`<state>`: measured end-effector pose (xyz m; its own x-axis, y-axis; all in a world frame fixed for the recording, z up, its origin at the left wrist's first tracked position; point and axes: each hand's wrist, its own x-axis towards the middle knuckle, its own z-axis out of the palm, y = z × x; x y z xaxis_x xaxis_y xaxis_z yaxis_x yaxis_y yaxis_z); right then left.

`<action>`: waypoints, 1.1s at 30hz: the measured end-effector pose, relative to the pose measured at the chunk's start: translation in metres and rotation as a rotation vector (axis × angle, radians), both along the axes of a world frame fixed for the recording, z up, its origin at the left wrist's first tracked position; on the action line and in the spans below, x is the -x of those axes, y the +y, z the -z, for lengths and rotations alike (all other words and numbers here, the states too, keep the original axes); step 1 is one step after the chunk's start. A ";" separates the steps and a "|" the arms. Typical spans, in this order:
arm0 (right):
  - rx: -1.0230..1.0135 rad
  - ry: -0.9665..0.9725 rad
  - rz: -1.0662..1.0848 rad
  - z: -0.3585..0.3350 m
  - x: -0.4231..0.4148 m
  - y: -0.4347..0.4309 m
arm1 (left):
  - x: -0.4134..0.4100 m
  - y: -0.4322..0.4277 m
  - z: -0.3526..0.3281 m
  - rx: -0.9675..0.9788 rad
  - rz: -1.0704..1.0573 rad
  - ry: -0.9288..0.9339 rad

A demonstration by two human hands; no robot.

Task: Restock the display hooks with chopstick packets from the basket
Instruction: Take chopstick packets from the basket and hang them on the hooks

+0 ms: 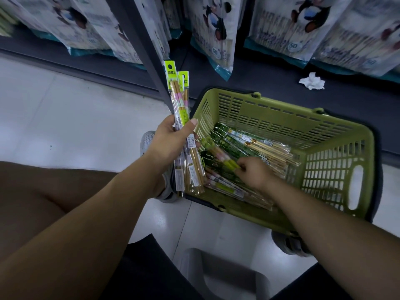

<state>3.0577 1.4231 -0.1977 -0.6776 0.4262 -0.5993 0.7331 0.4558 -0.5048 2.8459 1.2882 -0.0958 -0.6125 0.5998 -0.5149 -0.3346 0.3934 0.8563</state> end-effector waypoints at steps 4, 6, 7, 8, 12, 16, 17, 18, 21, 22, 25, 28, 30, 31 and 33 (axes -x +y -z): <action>0.066 0.216 0.188 -0.042 0.024 0.026 | -0.009 0.002 0.000 0.006 -0.018 -0.059; 0.199 0.338 0.274 -0.070 0.038 0.028 | -0.016 0.006 0.000 -0.002 0.013 -0.071; 0.263 0.388 0.294 -0.082 0.045 0.026 | -0.018 0.009 0.000 -0.027 0.032 -0.086; 0.296 0.435 0.290 -0.093 0.052 0.023 | -0.021 0.012 0.000 -0.064 0.048 -0.103; 0.075 0.540 0.078 -0.111 0.066 0.003 | -0.024 0.017 -0.006 -0.172 0.048 -0.159; -0.157 0.366 -0.157 -0.103 0.064 0.003 | -0.021 0.013 -0.011 -0.111 0.058 -0.100; -0.101 0.364 -0.131 -0.100 0.064 0.005 | -0.019 0.012 -0.013 -0.079 0.057 -0.071; -0.034 0.379 -0.071 -0.095 0.063 0.007 | -0.016 0.011 -0.016 -0.050 0.059 -0.035; 0.097 0.302 0.020 -0.068 0.049 0.011 | -0.002 0.008 -0.021 0.038 0.074 0.064; 0.121 0.201 -0.017 -0.055 0.040 0.010 | 0.003 0.006 -0.021 0.075 0.070 0.092; 0.175 -0.116 -0.147 -0.018 0.008 -0.004 | 0.011 0.002 -0.017 0.096 0.010 0.049; 0.076 -0.204 -0.248 0.005 -0.013 -0.023 | 0.014 -0.001 -0.010 0.107 -0.003 0.035; -0.019 -0.203 -0.267 0.014 -0.018 -0.031 | 0.015 -0.002 -0.008 0.125 0.019 0.048; -0.034 -0.204 -0.265 0.017 -0.017 -0.033 | 0.015 -0.002 -0.008 0.132 0.029 0.055; -0.017 -0.219 -0.287 0.018 -0.014 -0.032 | 0.014 -0.002 -0.007 0.125 0.025 0.059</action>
<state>3.0714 1.3907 -0.2161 -0.6272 0.2484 -0.7381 0.6641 0.6657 -0.3403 2.8321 1.2859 -0.0890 -0.6295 0.5488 -0.5500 -0.2735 0.5060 0.8180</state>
